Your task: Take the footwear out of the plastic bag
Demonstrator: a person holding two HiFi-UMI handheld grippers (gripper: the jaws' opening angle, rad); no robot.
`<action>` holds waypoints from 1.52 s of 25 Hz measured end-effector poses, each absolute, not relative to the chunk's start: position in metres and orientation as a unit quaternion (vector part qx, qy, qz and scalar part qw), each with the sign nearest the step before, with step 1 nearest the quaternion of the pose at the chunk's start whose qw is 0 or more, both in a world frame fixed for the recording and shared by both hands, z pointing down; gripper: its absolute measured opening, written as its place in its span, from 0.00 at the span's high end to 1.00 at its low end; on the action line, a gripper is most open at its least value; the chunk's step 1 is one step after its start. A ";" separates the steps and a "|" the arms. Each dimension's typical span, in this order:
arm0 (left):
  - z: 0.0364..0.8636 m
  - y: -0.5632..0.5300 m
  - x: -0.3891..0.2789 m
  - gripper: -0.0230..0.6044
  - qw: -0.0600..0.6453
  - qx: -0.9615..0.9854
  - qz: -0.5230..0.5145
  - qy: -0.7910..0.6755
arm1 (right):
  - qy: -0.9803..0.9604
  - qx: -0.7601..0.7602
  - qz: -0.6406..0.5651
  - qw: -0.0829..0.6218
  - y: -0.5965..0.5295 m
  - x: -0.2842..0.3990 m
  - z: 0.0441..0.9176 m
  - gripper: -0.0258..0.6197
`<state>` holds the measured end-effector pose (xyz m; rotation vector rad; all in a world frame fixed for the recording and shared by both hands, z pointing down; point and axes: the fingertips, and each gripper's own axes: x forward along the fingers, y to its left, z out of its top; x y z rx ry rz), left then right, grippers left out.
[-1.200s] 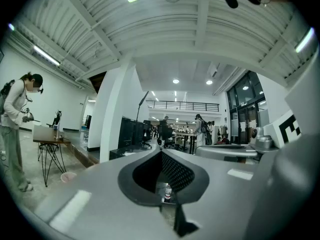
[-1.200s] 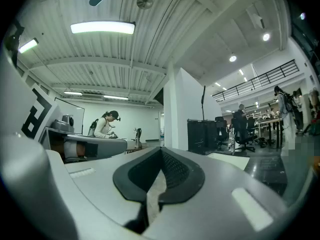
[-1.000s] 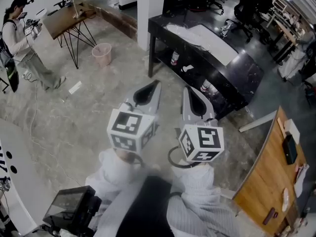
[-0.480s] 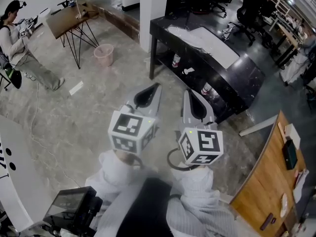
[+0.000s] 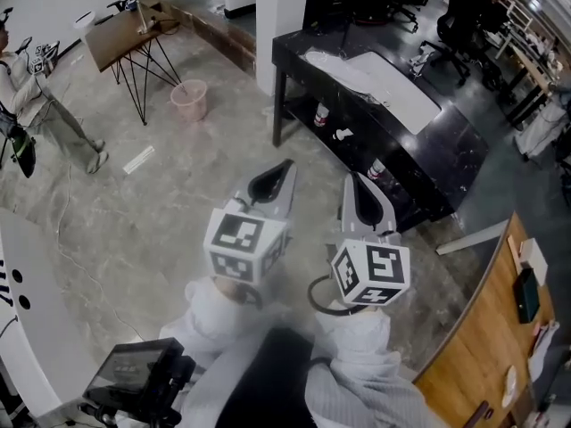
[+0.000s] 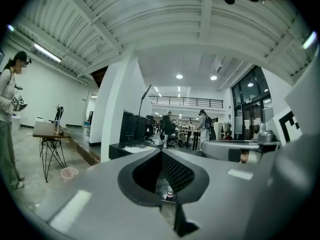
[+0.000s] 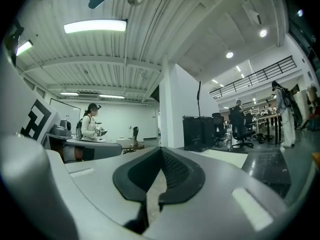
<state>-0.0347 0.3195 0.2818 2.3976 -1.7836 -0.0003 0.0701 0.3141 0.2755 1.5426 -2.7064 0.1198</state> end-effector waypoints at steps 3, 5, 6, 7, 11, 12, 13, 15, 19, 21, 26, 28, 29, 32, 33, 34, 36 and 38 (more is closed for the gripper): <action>0.291 0.276 -0.041 0.96 0.082 0.800 0.003 -0.594 | -0.863 0.504 0.044 0.013 0.273 0.075 0.284 0.94; 0.292 0.240 -0.046 0.96 0.081 0.802 0.003 -0.592 | -0.859 0.509 0.045 0.013 0.238 0.075 0.287 0.94; 0.291 0.220 -0.049 0.96 0.079 0.804 0.002 -0.589 | -0.857 0.512 0.045 0.012 0.219 0.074 0.287 0.94; 0.289 0.199 -0.050 0.96 0.077 0.807 0.001 -0.586 | -0.856 0.516 0.044 0.010 0.198 0.073 0.285 0.94; 0.286 0.120 -0.055 0.96 0.076 0.820 0.004 -0.568 | -0.847 0.530 0.039 0.003 0.121 0.065 0.277 0.94; 0.285 0.102 -0.056 0.96 0.075 0.823 0.005 -0.563 | -0.844 0.534 0.037 0.004 0.104 0.062 0.276 0.94; 0.284 0.084 -0.058 0.96 0.073 0.826 0.007 -0.558 | -0.842 0.538 0.036 0.005 0.086 0.059 0.275 0.94; 0.285 0.048 -0.060 0.96 0.074 0.832 0.010 -0.550 | -0.837 0.546 0.036 0.009 0.053 0.054 0.276 0.94; 0.300 -0.014 -0.060 0.96 0.089 0.838 0.025 -0.538 | -0.827 0.559 0.051 0.017 -0.005 0.055 0.288 0.94; 0.311 -0.044 -0.060 0.96 0.097 0.838 0.030 -0.536 | -0.824 0.564 0.059 0.025 -0.035 0.059 0.298 0.94; 0.348 -0.128 -0.056 0.96 0.128 0.834 0.047 -0.535 | -0.821 0.563 0.086 0.041 -0.117 0.067 0.334 0.94; 0.362 -0.162 -0.053 0.96 0.140 0.829 0.056 -0.538 | -0.822 0.559 0.100 0.047 -0.149 0.073 0.346 0.94; 0.366 -0.179 -0.051 0.96 0.144 0.827 0.062 -0.540 | -0.823 0.555 0.108 0.050 -0.165 0.076 0.351 0.94; 0.371 -0.223 -0.048 0.96 0.154 0.821 0.076 -0.544 | -0.826 0.545 0.132 0.061 -0.207 0.081 0.362 0.94; 0.373 -0.235 -0.048 0.96 0.160 0.820 0.080 -0.544 | -0.826 0.542 0.139 0.066 -0.219 0.081 0.365 0.94; 0.377 -0.245 -0.047 0.96 0.169 0.819 0.083 -0.541 | -0.827 0.538 0.147 0.071 -0.229 0.082 0.369 0.94; 0.388 -0.262 -0.046 0.96 0.196 0.820 0.088 -0.531 | -0.826 0.532 0.168 0.080 -0.246 0.082 0.379 0.94; 0.400 -0.273 -0.046 0.96 0.225 0.822 0.095 -0.515 | -0.821 0.526 0.202 0.088 -0.257 0.083 0.393 0.94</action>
